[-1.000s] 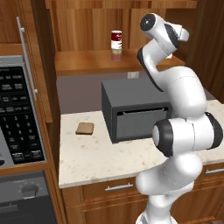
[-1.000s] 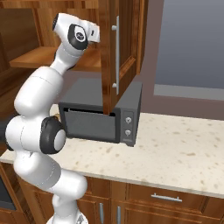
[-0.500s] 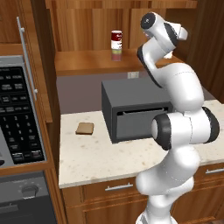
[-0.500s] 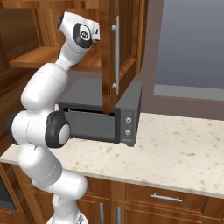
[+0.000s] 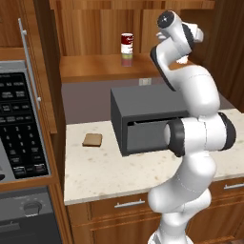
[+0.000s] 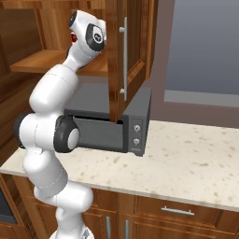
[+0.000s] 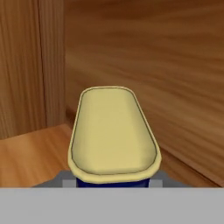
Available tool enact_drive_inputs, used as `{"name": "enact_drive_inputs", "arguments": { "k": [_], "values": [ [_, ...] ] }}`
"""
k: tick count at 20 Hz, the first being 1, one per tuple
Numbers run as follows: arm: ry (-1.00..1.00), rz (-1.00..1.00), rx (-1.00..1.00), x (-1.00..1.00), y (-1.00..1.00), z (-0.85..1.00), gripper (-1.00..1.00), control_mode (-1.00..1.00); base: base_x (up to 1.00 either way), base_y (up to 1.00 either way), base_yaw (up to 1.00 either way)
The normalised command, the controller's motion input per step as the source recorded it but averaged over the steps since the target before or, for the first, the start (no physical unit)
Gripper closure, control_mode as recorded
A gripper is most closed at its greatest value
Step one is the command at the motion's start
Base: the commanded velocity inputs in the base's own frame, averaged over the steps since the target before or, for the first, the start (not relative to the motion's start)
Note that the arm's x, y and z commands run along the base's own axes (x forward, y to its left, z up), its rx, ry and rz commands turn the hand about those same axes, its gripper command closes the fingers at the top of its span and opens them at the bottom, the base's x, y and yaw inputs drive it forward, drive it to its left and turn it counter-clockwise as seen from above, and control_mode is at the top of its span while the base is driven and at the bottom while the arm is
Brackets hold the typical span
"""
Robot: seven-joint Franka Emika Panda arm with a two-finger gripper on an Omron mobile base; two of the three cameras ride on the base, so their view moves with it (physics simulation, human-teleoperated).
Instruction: Stack two cans on top of the other two cans in the cabinet.
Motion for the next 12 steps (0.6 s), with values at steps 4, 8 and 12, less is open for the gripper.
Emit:
{"name": "enact_drive_inputs", "arguments": {
  "k": [4,8,12],
  "values": [
    [0.00,0.07,0.00,0.21,-0.07,0.00,1.00,-1.00,0.00,0.00,0.00],
    [0.00,0.05,0.00,0.26,-0.06,-0.01,1.00,-1.00,0.00,0.00,0.00],
    [0.00,0.03,0.00,0.20,-0.05,-0.07,1.00,-1.00,0.00,0.00,0.00]
  ]
}}
